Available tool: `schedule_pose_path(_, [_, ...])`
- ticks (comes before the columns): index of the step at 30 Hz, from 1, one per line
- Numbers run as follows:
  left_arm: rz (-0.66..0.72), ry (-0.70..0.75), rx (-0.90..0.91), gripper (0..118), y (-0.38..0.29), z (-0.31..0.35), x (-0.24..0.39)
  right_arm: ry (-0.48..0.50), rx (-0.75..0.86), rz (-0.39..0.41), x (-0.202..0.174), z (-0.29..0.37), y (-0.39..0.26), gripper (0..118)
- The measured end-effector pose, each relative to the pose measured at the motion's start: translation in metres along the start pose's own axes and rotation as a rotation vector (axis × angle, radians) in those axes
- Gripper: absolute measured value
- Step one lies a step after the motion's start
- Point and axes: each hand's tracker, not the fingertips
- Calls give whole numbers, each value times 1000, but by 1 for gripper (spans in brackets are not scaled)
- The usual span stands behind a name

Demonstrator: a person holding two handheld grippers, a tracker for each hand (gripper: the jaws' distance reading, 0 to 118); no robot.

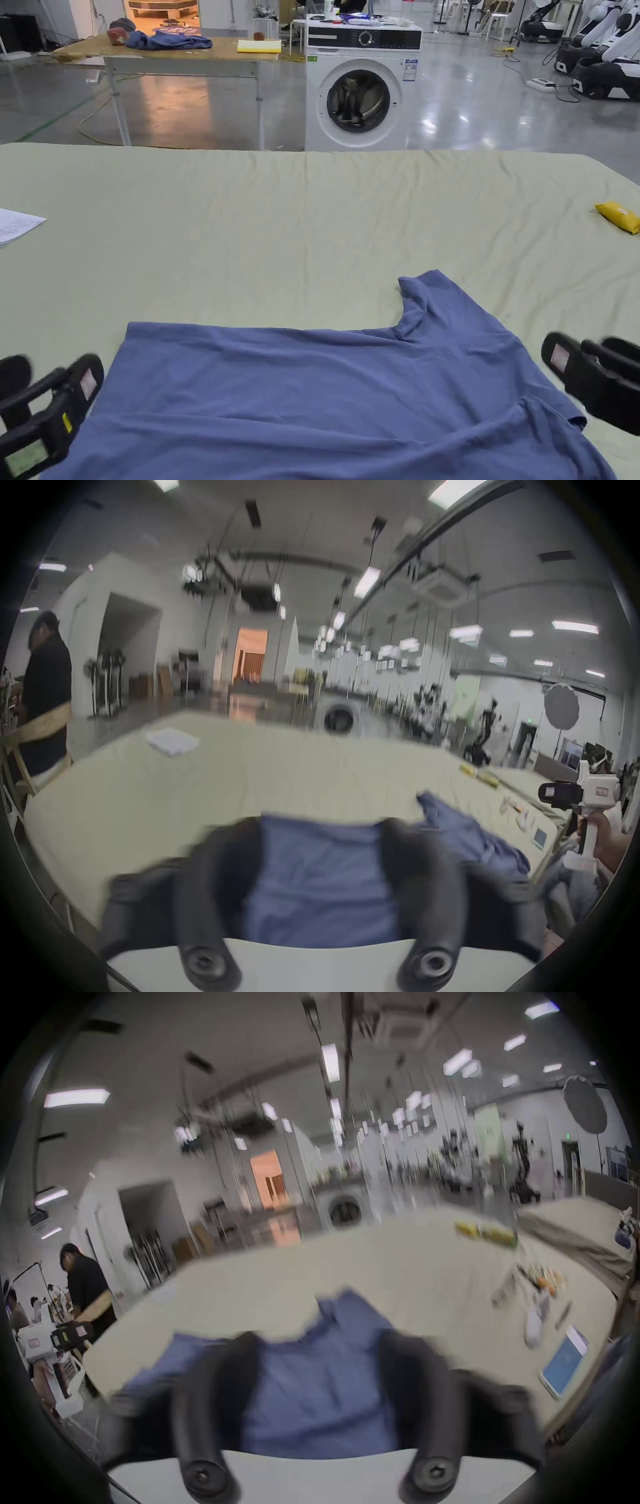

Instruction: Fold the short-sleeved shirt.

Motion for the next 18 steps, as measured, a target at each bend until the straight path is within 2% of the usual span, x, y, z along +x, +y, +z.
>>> schedule_pose_path(1, [-16, 21, 34, 10, 0, -1, 8, -1, 50, 21, -11, -1, 1, 22])
schedule_pose_path(2, [-40, 57, 68, 0, 0, -2, 13, -30, 107, 50, -24, -2, 2, 0])
schedule_pose_path(4, [-34, 65, 98, 0, 8, -3, 21, -17, 191, 27, -39, -6, 3, 0])
schedule_pose_path(7, [-22, 63, 53, 0, 31, -31, 7, 47, 173, -6, -53, -16, 11, 0])
schedule_pose_path(10, [-81, 85, -267, 0, 62, -99, -19, 52, 118, 12, -47, -31, 17, 0])
schedule_pose_path(11, [-64, 38, -483, 0, 65, -133, -34, 45, 95, 18, -47, -36, 16, 0])
schedule_pose_path(12, [-50, -14, -597, 0, 63, -159, -47, 45, 67, 20, -44, -42, 18, 0])
schedule_pose_path(14, [-39, -27, -711, 1, 51, -209, -71, 55, 46, 9, -40, -52, 14, 0])
schedule_pose_path(15, [-38, 10, -739, 12, 45, -228, -80, 51, 33, 5, -39, -56, 11, 0])
schedule_pose_path(16, [-86, 37, -772, 35, 38, -248, -87, 42, 18, -1, -33, -61, 9, 0])
schedule_pose_path(17, [-119, 32, -802, 70, 30, -266, -93, 32, 0, -7, -31, -66, 6, 0])
schedule_pose_path(18, [-147, 41, -839, 97, 16, -282, -95, 26, -14, -15, -29, -70, 3, 0])
